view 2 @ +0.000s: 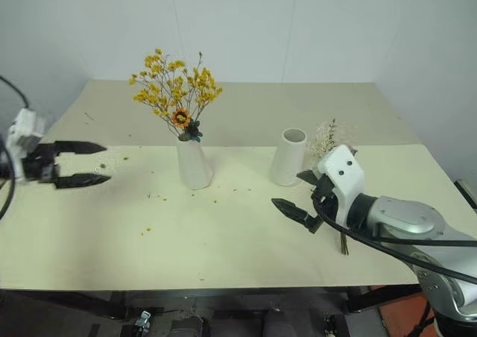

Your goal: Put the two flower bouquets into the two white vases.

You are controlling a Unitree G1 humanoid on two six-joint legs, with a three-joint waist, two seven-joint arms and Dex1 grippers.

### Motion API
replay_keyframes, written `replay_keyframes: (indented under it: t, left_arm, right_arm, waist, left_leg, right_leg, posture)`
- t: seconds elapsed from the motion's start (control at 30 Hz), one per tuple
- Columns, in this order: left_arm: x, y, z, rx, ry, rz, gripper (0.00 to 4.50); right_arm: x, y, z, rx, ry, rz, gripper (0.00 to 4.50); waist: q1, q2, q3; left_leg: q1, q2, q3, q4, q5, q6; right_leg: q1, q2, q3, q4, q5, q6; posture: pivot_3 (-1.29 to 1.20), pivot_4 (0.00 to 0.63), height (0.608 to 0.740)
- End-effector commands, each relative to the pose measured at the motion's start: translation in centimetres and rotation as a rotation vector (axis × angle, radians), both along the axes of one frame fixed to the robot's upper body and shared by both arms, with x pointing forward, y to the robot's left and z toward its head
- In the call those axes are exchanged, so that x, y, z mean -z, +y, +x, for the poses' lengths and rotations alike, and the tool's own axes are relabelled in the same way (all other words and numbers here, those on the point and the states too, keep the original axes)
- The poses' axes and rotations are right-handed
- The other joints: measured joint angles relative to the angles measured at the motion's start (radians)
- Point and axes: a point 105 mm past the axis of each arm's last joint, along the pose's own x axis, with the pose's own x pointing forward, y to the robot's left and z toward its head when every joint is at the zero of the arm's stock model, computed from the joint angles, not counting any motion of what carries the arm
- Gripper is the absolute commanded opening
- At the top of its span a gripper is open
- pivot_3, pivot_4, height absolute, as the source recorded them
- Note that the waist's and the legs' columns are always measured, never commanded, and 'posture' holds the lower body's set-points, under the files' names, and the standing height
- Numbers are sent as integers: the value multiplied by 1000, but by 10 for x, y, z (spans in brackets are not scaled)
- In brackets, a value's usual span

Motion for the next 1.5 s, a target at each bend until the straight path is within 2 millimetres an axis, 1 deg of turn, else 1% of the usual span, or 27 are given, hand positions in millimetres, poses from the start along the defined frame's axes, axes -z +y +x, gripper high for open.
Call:
replay_keyframes:
  t: [0.03,0.07,0.1,0.13,0.17,0.2,0.27,0.33,0.43,0.53,0.6,0.73,0.83,0.93,1.07,1.13,1.2,1.3,1.33,1.4,1.5]
  left_arm:
    - [-12,-40,-25,194,-51,-25,4447]
    - [-12,-52,-27,218,-65,-37,4447]
    - [-14,-65,-25,224,-102,-59,4447]
    - [-18,-80,-20,214,-133,-101,4447]
    - [-22,-90,-17,205,-153,-130,4447]
    - [-26,-97,-15,201,-169,-159,4447]
    - [-33,-110,-14,216,-188,-208,4447]
    - [-38,-119,-12,216,-193,-247,4447]
    - [-39,-125,-10,218,-170,-263,4447]
    - [-37,-132,-9,215,-163,-247,4447]
    - [-36,-136,-8,208,-147,-248,4447]
    - [-38,-141,-4,169,-158,-224,4447]
    - [-38,-144,-4,164,-153,-218,4447]
    - [-38,-148,-8,181,-151,-214,4447]
    - [-35,-151,-10,184,-154,-206,4447]
    - [-34,-152,-10,182,-155,-206,4500]
    - [-32,-151,-10,179,-158,-218,4500]
    - [-30,-151,-9,172,-165,-218,4500]
    - [-30,-151,-9,171,-167,-222,4500]
    - [-30,-151,-9,171,-174,-231,4500]
    - [-31,-150,-10,174,-179,-244,4500]
  right_arm:
    - [-7,-27,2,75,2,-41,4500]
    - [-4,-34,3,94,24,-70,4500]
    - [0,-41,4,115,48,-97,4500]
    - [5,-49,7,145,79,-128,4500]
    - [9,-55,9,165,100,-148,4500]
    - [11,-59,11,184,119,-158,4500]
    - [20,-69,19,230,156,-178,4500]
    - [31,-78,30,285,188,-194,4500]
    - [39,-82,45,324,223,-167,4500]
    - [44,-84,65,381,253,-149,4500]
    - [46,-85,74,409,273,-128,4500]
    - [51,-82,85,455,328,-98,4500]
    - [54,-82,92,481,363,-113,4500]
    - [55,-90,99,547,385,-110,4500]
    - [58,-97,99,588,411,-147,4500]
    - [61,-98,98,587,428,-168,4125]
    - [64,-97,97,588,440,-171,3625]
    - [67,-97,97,591,451,-183,2459]
    - [67,-97,98,594,450,-180,2164]
    - [67,-97,99,596,450,-179,1403]
    - [66,-97,100,602,447,-179,399]
  waist:
    - [15,0,0]
    - [20,0,0]
    - [25,0,0]
    - [28,0,0]
    - [28,0,0]
    - [27,-1,0]
    - [20,-1,0]
    - [4,-1,0]
    - [-17,-1,0]
    - [-24,0,0]
    - [-24,0,0]
    - [-18,0,0]
    - [-13,1,0]
    - [-11,1,0]
    - [-10,1,0]
    - [-10,1,0]
    - [-11,1,0]
    - [-11,1,0]
    - [-12,1,0]
    - [-11,1,0]
    - [-11,1,0]
  left_leg:
    - [1,0,0,0,0,0]
    - [1,0,1,0,0,0]
    - [2,0,1,0,0,0]
    - [3,0,1,0,0,0]
    - [3,0,1,1,0,0]
    - [3,0,1,1,0,0]
    - [3,0,1,1,0,0]
    - [2,0,1,1,0,0]
    - [2,0,1,1,0,0]
    - [3,0,1,0,0,0]
    - [3,0,1,0,0,0]
    - [1,0,1,0,0,0]
    - [1,-1,1,0,0,0]
    - [1,-1,1,0,0,0]
    - [1,-1,1,0,0,0]
    - [1,-1,1,0,0,0]
    - [1,-1,1,0,0,0]
    - [2,-1,1,0,0,0]
    - [2,-1,1,0,0,0]
    - [1,-1,1,0,0,0]
    - [1,-1,1,0,0,0]
  right_leg:
    - [1,0,0,-1,0,0]
    - [2,0,0,-1,-1,0]
    - [3,0,0,-1,-1,-1]
    - [3,0,0,-1,-4,-6]
    - [3,0,0,-1,-4,-6]
    - [3,1,0,0,-4,-6]
    - [3,1,0,0,-1,0]
    - [2,2,1,0,-1,0]
    - [2,1,1,0,-1,0]
    - [2,2,2,0,-1,0]
    - [2,2,2,0,-1,0]
    - [1,2,2,0,-1,0]
    - [1,1,2,-1,0,0]
    - [1,2,2,0,0,0]
    - [0,1,2,-1,0,0]
    - [1,2,2,-1,0,0]
    - [1,2,2,-1,0,0]
    - [1,2,2,0,0,0]
    - [1,2,2,0,0,0]
    - [1,2,2,0,0,0]
    - [1,2,2,-1,0,0]
  posture:
    - [0,150,740]
    - [0,150,740]
    - [0,150,740]
    - [0,150,740]
    - [0,150,740]
    - [0,150,740]
    - [0,150,740]
    - [0,150,740]
    - [0,150,740]
    - [0,150,740]
    - [0,150,740]
    - [0,150,740]
    - [0,150,740]
    - [0,150,740]
    - [0,150,740]
    - [0,150,740]
    - [0,150,740]
    - [0,150,740]
    - [0,150,740]
    - [0,150,740]
    - [0,150,740]
